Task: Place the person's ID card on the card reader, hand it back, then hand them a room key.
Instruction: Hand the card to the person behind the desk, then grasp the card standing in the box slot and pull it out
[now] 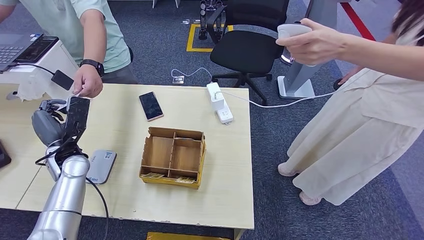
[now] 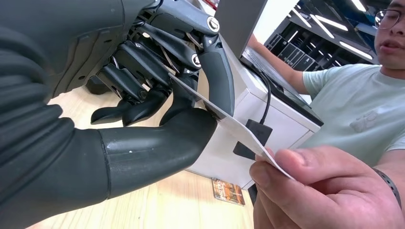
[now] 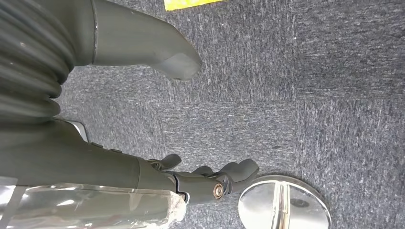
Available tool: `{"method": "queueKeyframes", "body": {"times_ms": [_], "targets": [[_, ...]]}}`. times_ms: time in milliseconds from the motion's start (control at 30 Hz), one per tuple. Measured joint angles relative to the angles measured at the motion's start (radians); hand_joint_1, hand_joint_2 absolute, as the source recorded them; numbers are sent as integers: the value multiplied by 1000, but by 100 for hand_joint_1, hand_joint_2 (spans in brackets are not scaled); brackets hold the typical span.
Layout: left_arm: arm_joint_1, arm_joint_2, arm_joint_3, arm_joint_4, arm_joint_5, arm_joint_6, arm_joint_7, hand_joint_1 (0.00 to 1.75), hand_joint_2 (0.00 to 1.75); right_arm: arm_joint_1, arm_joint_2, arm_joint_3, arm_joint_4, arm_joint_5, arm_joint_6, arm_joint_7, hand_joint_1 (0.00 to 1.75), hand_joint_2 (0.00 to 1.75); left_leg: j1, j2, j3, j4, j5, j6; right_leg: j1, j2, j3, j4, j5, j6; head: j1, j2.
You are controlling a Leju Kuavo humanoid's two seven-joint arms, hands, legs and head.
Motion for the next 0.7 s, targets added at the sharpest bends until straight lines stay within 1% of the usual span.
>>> {"method": "queueKeyframes", "body": {"times_ms": [67,100,133,333,700], "targets": [[1,0,-7,0,-1,-14,3,43,175,0,1,0,0,-2,0,0,0,175,0,0,0,0,0,0,0,0,0,0,0,0,0,0],[2,1,-11,0,-4,-21,6,6,175,0,1,0,0,-3,1,0,0,175,0,0,0,0,0,0,0,0,0,0,0,0,0,0],[3,1,-15,0,-9,-27,11,0,175,1,1,0,0,-3,2,0,0,175,0,0,0,0,0,0,0,0,0,0,0,0,0,0],[14,3,-31,0,-41,-30,25,0,175,2,-12,0,0,6,39,0,0,175,0,0,0,0,0,0,0,0,0,0,0,0,0,0],[22,14,-33,-1,-67,-22,38,0,175,3,-22,0,0,6,41,0,0,175,0,0,-1,0,0,0,0,0,0,0,0,0,0,0]]}}
